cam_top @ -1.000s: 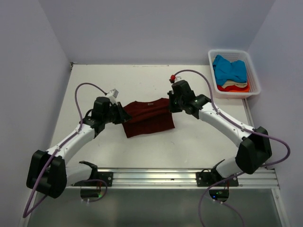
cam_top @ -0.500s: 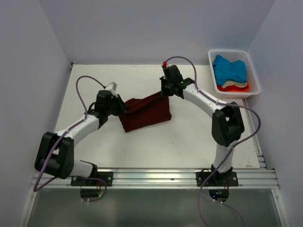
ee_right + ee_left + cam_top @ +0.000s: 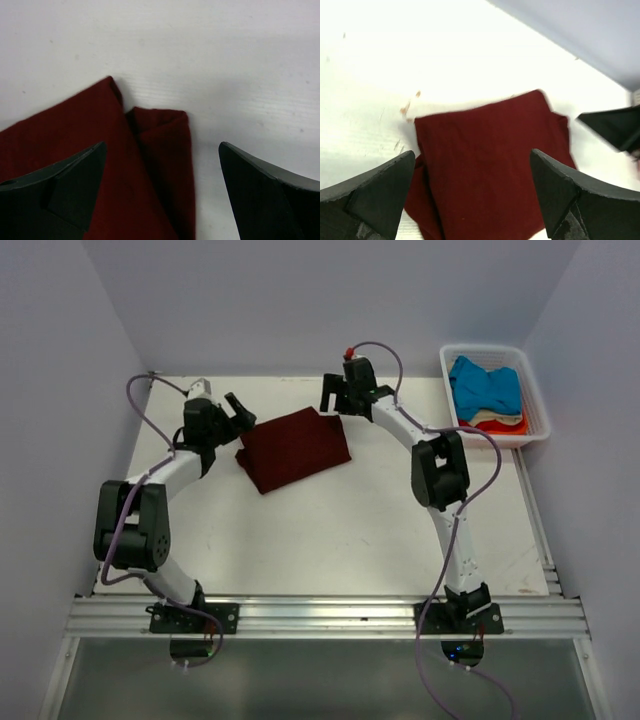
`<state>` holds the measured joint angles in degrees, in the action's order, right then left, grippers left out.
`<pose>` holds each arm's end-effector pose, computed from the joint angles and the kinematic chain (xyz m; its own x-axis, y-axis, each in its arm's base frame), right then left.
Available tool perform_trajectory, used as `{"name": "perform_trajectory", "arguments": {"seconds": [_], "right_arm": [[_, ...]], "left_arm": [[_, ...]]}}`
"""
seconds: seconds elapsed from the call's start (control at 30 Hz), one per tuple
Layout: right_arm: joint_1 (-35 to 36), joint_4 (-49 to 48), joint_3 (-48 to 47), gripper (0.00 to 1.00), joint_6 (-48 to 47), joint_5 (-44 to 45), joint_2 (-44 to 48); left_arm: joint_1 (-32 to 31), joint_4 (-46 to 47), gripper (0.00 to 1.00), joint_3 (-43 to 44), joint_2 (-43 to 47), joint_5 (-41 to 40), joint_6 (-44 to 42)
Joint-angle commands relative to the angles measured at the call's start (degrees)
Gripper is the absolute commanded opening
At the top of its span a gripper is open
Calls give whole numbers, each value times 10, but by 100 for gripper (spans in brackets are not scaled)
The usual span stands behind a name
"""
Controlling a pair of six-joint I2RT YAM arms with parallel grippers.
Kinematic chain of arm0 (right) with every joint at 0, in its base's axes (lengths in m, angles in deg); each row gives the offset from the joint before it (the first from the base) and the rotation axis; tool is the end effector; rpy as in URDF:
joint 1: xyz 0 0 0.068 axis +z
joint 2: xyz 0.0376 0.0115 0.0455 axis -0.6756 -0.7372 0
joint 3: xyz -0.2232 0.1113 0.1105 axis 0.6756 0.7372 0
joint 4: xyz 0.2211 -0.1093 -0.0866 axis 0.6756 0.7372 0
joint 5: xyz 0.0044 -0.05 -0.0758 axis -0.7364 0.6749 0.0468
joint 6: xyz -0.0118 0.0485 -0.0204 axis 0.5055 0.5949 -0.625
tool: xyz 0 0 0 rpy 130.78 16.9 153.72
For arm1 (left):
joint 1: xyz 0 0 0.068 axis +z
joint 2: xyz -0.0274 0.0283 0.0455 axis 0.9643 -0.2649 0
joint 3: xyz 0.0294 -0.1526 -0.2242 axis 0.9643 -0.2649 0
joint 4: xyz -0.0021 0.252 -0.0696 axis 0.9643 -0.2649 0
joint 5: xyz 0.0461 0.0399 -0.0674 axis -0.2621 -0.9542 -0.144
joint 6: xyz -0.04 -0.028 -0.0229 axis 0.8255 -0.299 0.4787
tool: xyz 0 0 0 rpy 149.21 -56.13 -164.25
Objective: Fold and stack the t-shirts
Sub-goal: Fold the long partially folded tshirt into a neat square
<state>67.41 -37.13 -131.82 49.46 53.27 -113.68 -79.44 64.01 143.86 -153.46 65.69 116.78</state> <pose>0.5053 0.2333 0.2136 -0.6647 0.1424 -0.7334 -0.1355 0.9424 0.3058 0.3677 -0.0337 0.2170 -0.4600 -0.5536 -0.6943 -0.1460 0.8184 -0.5558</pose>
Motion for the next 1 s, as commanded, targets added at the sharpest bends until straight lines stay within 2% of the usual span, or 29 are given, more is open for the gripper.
{"name": "perform_trajectory", "arguments": {"seconds": [0.0,0.27,0.33,0.4,0.43,0.5,0.53,0.6,0.67,0.77,0.97], "right_arm": [[-5,-112,93,99,14,-13,106],[-5,-186,288,99,-9,-18,233],[-5,-188,320,99,-14,-44,258],[-5,-204,342,94,-13,-81,279],[-6,-205,348,90,-13,-129,280],[-10,-198,333,17,0,-197,256],[-13,-187,300,0,35,-218,241],[-23,-198,270,0,81,-331,202],[-26,-242,222,0,166,-430,129],[-26,-237,160,0,227,-447,54],[-26,-197,159,0,220,-415,16]], "left_arm": [[-3,58,100,17,68,-25,-22],[-4,-12,100,10,83,93,-27],[-4,-18,100,-16,86,129,-29],[-4,19,100,-64,91,149,-23],[-3,40,100,-84,95,177,-18],[-3,86,100,-122,90,208,4],[-3,100,100,-131,81,234,8],[-2,156,100,-166,74,262,35],[0,171,100,-186,74,273,47],[1,184,100,-217,86,270,56],[1,119,100,-217,80,231,41]]}}
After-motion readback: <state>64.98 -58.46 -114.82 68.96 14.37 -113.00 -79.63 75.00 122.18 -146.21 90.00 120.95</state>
